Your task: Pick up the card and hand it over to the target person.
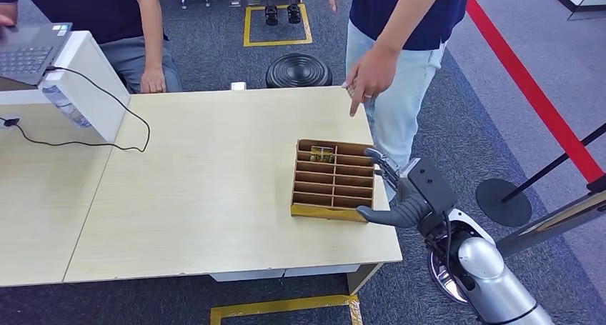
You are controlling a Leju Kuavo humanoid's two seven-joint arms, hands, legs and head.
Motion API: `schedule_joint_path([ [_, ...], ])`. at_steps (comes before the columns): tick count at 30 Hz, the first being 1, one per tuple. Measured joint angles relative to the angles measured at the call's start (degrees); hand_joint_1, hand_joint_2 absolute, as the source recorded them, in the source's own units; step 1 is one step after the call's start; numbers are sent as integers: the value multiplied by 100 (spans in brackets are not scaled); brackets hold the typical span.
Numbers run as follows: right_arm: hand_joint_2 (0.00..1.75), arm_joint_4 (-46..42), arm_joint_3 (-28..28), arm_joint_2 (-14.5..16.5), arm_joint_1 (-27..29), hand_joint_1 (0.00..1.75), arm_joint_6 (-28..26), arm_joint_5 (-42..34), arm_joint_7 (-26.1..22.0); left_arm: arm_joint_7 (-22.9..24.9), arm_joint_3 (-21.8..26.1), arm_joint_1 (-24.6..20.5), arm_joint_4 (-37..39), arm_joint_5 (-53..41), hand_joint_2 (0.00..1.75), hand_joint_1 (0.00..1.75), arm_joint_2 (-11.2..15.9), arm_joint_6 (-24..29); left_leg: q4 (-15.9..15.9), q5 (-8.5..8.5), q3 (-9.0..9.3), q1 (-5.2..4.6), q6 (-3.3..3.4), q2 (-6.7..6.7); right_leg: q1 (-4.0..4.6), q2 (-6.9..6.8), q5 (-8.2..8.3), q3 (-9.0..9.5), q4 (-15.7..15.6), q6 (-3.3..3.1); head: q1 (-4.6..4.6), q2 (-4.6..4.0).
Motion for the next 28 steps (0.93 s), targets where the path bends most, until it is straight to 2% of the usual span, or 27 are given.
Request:
schedule_joint_path([
  [28, 175, 123, 122, 49, 27, 0, -82, 90, 30, -2, -2, 1, 6, -1, 0, 0, 16, 15, -7, 2, 7, 0, 4, 5, 1, 3, 4, 6, -7, -7, 0, 0],
])
